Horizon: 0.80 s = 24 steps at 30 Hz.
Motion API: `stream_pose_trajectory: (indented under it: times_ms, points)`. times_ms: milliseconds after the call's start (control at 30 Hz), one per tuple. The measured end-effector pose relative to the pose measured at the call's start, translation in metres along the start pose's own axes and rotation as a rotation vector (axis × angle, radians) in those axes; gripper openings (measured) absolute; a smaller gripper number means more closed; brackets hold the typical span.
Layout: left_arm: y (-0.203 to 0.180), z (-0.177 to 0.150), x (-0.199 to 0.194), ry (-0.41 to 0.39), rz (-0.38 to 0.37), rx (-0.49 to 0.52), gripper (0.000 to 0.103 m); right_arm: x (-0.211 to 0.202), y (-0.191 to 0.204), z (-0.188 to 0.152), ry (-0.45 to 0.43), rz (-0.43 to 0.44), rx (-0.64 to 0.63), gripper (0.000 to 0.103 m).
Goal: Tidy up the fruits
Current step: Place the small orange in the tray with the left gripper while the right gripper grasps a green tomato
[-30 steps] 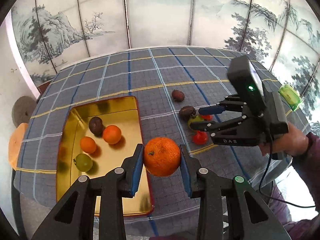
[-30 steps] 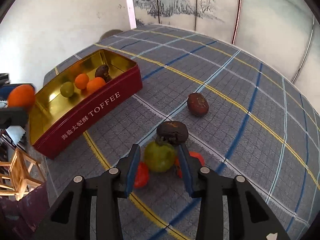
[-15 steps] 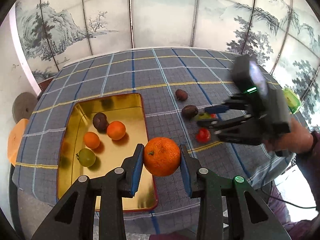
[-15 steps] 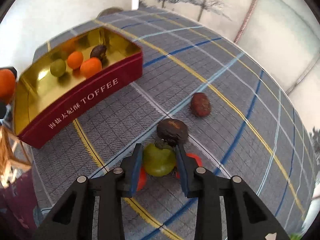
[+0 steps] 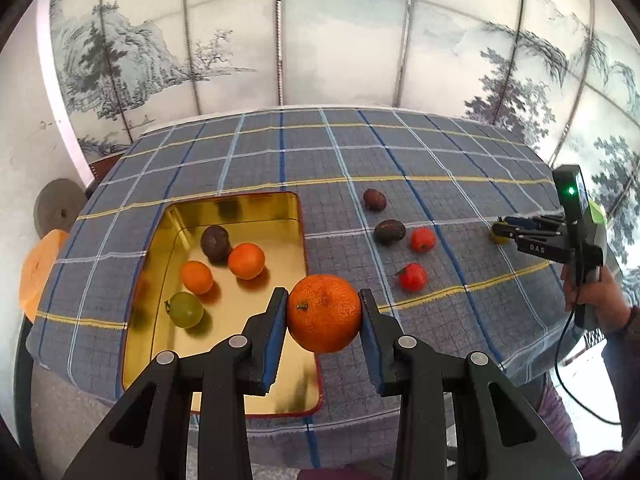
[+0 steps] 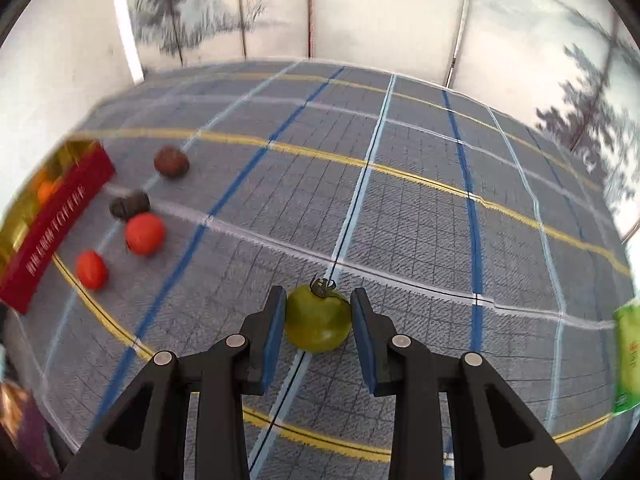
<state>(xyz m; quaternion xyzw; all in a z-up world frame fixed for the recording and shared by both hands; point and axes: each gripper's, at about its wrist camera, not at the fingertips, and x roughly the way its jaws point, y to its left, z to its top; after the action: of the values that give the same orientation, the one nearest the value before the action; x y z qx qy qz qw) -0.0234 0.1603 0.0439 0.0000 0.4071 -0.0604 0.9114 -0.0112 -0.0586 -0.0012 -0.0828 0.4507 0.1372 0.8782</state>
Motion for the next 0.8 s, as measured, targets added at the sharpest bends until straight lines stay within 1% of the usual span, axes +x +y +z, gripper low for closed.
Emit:
stream_pose_trajectory:
  times_ms: [200, 300, 400, 533, 633, 800]
  points:
    - [0.022, -0.009, -0.003, -0.026, 0.051, -0.037, 0.036, 0.003, 0.004, -0.004, -0.069, -0.042, 0.028, 0.03]
    - [0.039, -0.016, 0.0, -0.022, 0.069, -0.07, 0.036, 0.002, 0.0, -0.008, -0.098, -0.038, 0.063, 0.031]
    - [0.056, -0.022, 0.007, -0.007, 0.09, -0.11, 0.036, 0.003, 0.001, -0.01, -0.118, -0.042, 0.069, 0.031]
    - [0.072, -0.031, 0.017, 0.02, 0.091, -0.146, 0.036, 0.002, 0.003, -0.012, -0.122, -0.05, 0.065, 0.031]
    - [0.076, -0.034, 0.025, 0.033, 0.086, -0.149, 0.036, 0.002, 0.003, -0.011, -0.122, -0.047, 0.068, 0.031]
    - [0.068, -0.03, 0.036, 0.035, 0.103, -0.11, 0.036, 0.002, 0.003, -0.011, -0.122, -0.054, 0.06, 0.031]
